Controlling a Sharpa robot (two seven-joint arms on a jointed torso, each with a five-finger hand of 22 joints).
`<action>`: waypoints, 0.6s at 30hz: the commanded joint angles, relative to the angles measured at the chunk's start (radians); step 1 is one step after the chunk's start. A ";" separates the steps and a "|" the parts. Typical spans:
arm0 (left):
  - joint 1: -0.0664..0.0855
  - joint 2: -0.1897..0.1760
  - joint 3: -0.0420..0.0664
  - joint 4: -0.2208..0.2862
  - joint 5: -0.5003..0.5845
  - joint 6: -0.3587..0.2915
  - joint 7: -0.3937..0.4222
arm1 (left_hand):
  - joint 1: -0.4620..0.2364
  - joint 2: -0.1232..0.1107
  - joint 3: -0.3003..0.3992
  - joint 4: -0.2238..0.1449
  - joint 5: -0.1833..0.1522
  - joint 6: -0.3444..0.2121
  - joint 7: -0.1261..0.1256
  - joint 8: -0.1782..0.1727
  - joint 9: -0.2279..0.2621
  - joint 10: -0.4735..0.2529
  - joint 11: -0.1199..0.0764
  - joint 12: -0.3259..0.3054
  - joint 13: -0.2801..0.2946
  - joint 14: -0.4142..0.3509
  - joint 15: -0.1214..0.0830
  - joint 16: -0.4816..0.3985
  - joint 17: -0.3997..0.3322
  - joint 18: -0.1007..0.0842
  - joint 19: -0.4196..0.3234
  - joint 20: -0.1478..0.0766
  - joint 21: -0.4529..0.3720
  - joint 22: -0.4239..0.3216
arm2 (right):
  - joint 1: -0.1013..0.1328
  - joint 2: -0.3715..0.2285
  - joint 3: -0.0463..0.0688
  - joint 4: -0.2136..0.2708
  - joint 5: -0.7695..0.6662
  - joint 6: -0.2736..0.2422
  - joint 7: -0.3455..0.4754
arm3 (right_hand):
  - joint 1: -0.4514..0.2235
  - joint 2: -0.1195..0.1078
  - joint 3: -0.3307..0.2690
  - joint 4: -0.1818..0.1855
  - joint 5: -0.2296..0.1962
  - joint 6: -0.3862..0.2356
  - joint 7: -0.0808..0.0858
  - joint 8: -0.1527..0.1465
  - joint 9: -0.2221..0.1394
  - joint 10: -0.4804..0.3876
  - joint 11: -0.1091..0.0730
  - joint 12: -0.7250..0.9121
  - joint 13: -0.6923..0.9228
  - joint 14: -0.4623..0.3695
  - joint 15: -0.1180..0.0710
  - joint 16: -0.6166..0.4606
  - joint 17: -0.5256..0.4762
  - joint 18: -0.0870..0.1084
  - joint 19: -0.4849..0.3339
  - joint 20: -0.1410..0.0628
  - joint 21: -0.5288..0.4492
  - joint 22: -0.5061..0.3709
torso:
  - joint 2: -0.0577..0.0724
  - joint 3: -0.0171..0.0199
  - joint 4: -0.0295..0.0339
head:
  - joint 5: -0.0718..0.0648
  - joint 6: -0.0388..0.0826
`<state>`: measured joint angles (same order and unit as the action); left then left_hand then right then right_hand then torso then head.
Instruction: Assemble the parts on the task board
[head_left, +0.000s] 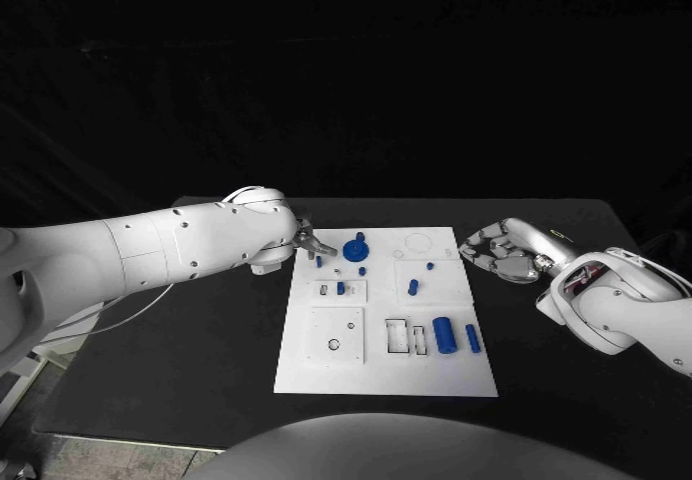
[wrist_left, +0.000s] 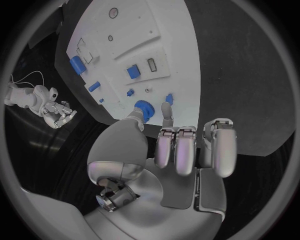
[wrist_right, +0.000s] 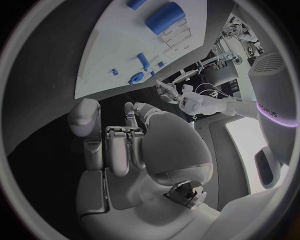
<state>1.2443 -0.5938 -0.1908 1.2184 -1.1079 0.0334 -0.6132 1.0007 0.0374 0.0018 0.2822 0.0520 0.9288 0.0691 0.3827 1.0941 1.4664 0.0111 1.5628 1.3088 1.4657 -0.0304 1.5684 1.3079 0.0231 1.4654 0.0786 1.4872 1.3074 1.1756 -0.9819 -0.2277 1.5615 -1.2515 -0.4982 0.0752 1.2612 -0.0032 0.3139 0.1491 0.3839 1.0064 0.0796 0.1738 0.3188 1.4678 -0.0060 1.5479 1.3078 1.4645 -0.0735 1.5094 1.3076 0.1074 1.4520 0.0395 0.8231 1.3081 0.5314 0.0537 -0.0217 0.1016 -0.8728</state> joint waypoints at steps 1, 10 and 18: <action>-0.008 0.018 0.003 -0.039 -0.003 0.019 0.036 | 0.018 0.001 -0.007 -0.001 0.008 0.001 -0.004 0.003 0.005 0.103 -0.007 0.007 0.261 0.105 -0.009 0.002 0.263 0.000 0.041 -0.004 0.005 0.233 | 0.000 0.000 0.000 0.002 0.008 0.011 0.005 | 0.011 -0.003 0.005 -0.002 0.007 -0.005 0.003 -0.003 0.002 0.086 0.007 0.001 0.238 0.079 0.008 0.002 0.112 0.006 0.001 0.002 0.002 0.109 | -0.001 0.0007 -0.0007 | 0.002 0.000; -0.020 0.035 0.009 -0.097 -0.036 -0.005 0.059 | 0.046 0.010 -0.049 0.005 0.015 0.000 -0.021 0.116 0.160 0.104 -0.021 0.008 0.262 0.105 -0.021 0.002 0.263 -0.002 0.047 -0.015 0.012 0.235 | 0.000 0.003 0.000 -0.001 0.009 0.025 -0.003 | 0.015 -0.003 0.008 -0.005 0.014 -0.005 0.003 -0.003 0.003 0.085 0.007 -0.001 0.237 0.078 0.008 0.001 0.111 0.006 0.001 0.002 0.000 0.109 | -0.002 0.0012 -0.0006 | 0.003 0.000; -0.028 0.049 0.009 -0.135 -0.030 0.012 0.068 | 0.050 0.020 -0.062 0.005 0.016 -0.033 -0.015 0.097 0.172 0.098 -0.017 0.002 0.259 0.105 -0.019 0.002 0.263 0.001 0.038 -0.015 0.001 0.231 | 0.000 0.003 0.000 -0.006 0.009 0.036 -0.013 | 0.018 -0.003 0.010 -0.007 0.019 -0.006 0.003 -0.004 0.004 0.085 0.007 -0.001 0.236 0.078 0.008 0.001 0.110 0.006 0.001 0.002 -0.001 0.109 | -0.002 0.0008 -0.0004 | 0.005 0.000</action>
<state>1.2185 -0.5494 -0.1819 1.0887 -1.1292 0.0331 -0.5680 1.0489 0.0541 -0.0552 0.2862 0.0636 0.9009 0.0535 0.4831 1.2675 1.4625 -0.0033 1.5684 1.3088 1.4690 -0.0446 1.5684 1.3077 0.0232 1.4652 0.0711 1.4936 1.3073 1.1756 -0.9792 -0.2278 1.5566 -1.2435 -0.4804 0.0705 1.2706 -0.0041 0.3193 0.1437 0.3987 1.0064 0.0796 0.1739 0.3208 1.4678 -0.0060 1.5478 1.3078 1.4645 -0.0735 1.5094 1.3075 0.1075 1.4520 0.0395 0.8229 1.3079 0.5292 0.0546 -0.0223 0.1050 -0.8728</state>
